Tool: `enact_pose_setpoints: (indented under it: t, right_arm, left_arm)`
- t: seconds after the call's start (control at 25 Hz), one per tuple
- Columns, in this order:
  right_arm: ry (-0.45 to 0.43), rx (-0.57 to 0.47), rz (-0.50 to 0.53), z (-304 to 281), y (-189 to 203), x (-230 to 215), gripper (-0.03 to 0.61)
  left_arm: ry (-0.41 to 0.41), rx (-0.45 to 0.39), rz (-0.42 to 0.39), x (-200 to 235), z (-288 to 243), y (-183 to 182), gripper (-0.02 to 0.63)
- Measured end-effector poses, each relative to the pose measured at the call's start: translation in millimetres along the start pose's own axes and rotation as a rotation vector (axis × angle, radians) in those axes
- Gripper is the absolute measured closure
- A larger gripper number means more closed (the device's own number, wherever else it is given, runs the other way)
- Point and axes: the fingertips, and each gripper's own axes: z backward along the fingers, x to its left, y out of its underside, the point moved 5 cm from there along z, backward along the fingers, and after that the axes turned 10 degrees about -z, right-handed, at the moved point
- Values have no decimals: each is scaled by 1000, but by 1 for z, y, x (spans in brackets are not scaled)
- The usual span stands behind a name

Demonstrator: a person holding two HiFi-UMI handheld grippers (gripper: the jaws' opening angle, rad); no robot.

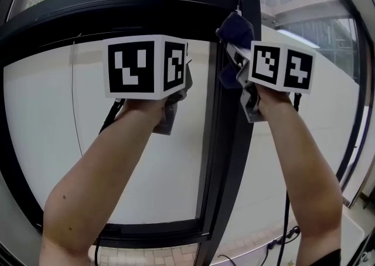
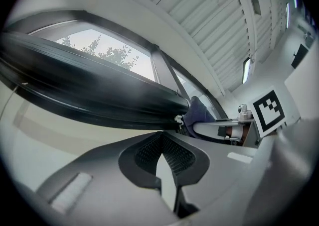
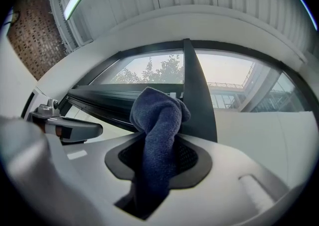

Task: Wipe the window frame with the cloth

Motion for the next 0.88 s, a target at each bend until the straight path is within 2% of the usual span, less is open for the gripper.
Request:
enact_pose_setpoints:
  t: [0.16,0.32,0.44,0.56,0.72,0.88]
  right_arm:
    - [-5,25,-8,13,32,3,451]
    - [9,23,34,18,37,9,451]
    - [15,31,25,21,52,11,451]
    - [19,46,1,29,72,14,451]
    - [30,72,19,43,100,18,451]
    - [32,100,10,51,127,16,449]
  left_arm:
    - [21,2,-14,-12,19,31,620]
    - [92,-6,-30,-24,27,34,620]
    - [132,-2,-41,-32,34,45,620]
    - [142,21,-9,-34,41,65,620]
    - [136,30,-13,-38,54,89,620]
    - [174,53,53,-46,60,114,620]
